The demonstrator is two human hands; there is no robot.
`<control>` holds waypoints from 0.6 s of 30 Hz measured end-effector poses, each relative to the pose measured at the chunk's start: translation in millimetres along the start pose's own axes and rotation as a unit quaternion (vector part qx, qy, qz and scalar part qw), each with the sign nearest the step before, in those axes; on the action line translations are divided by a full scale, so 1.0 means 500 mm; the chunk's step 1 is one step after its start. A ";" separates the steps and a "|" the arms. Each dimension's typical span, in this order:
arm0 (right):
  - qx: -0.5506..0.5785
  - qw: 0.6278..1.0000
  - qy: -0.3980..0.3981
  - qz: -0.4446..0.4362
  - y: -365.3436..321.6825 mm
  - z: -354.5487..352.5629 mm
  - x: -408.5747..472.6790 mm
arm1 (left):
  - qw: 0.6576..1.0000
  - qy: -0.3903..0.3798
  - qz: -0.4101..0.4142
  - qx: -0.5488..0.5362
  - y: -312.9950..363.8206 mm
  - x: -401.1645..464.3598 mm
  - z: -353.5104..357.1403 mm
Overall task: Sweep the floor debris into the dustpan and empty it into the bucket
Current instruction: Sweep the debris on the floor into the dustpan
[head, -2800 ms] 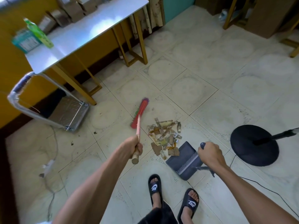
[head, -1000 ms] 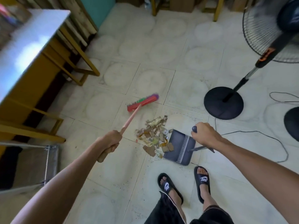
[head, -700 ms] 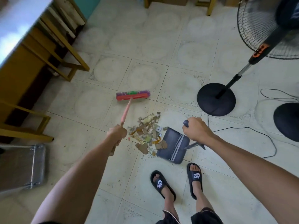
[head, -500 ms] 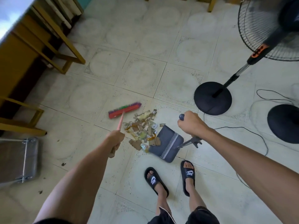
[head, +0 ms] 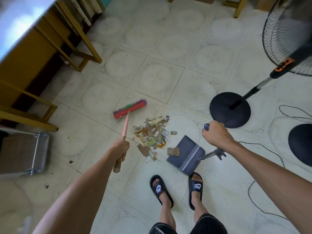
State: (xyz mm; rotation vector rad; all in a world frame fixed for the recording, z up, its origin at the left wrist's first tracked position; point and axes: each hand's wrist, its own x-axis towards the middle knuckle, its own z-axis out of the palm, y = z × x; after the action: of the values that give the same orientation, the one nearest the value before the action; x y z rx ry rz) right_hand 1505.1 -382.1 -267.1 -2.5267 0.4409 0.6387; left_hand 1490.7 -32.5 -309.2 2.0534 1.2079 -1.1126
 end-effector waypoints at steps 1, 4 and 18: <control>-0.003 1.000 -0.003 -0.005 -0.004 -0.001 0.006 | 1.000 -0.005 -0.013 -0.018 -0.008 -0.007 0.005; -0.023 1.000 -0.002 -0.020 -0.019 -0.018 0.036 | 0.996 -0.026 -0.048 -0.064 -0.027 -0.036 0.027; -0.027 0.973 -0.109 -0.200 -0.225 0.014 0.154 | 0.997 -0.062 -0.022 -0.026 0.061 -0.048 0.164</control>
State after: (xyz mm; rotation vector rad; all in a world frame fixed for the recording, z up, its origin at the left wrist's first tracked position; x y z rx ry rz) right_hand 1613.9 -299.8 -269.2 -2.4548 -0.1642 0.7629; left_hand 1478.9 -119.5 -332.4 1.8981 1.2125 -1.1976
